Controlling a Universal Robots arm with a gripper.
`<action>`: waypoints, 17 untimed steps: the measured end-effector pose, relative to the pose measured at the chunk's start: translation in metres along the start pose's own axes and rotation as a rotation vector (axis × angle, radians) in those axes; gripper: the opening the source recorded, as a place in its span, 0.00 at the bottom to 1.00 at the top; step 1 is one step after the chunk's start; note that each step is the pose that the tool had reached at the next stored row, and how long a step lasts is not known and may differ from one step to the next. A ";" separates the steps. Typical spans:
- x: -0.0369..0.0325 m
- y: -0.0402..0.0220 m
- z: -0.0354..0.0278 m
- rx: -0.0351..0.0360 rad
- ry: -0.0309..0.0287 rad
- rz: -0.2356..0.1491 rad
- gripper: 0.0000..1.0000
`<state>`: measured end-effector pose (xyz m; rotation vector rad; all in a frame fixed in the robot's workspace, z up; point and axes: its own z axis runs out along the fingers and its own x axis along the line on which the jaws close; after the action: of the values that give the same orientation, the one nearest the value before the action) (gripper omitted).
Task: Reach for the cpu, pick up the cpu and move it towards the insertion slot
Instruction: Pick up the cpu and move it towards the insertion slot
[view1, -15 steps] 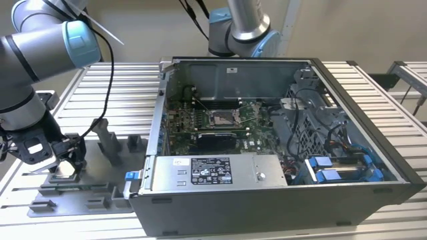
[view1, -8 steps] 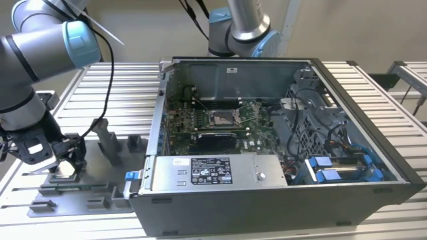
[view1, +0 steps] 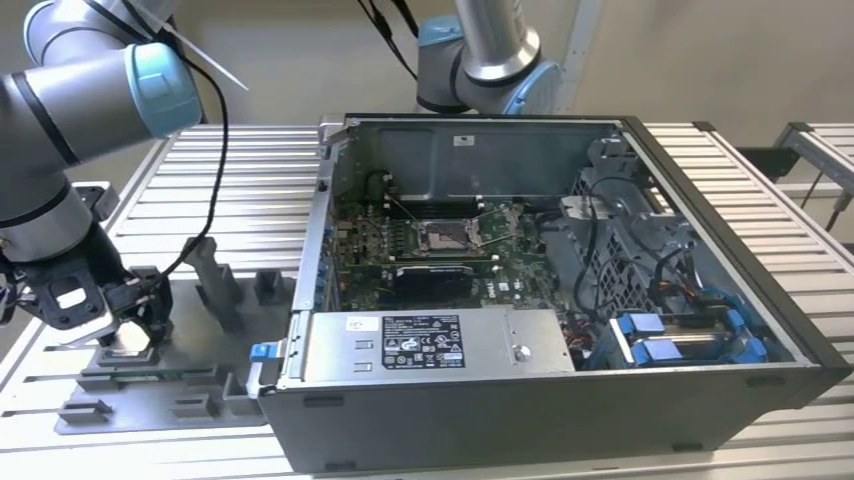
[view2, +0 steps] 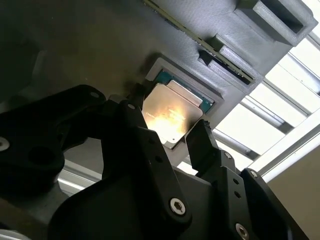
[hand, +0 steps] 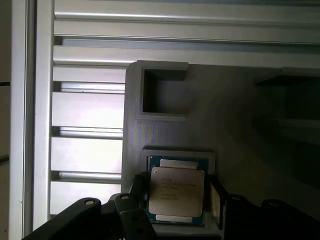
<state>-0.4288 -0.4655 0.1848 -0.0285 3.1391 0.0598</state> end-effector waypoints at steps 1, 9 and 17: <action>0.0000 0.0000 0.0001 -0.0001 -0.0001 0.000 1.00; 0.0000 0.0000 0.0000 -0.0001 0.0000 0.000 0.00; 0.0000 0.0004 -0.0105 -0.0013 0.0000 0.000 0.00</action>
<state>-0.4289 -0.4656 0.1954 -0.0284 3.1391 0.0618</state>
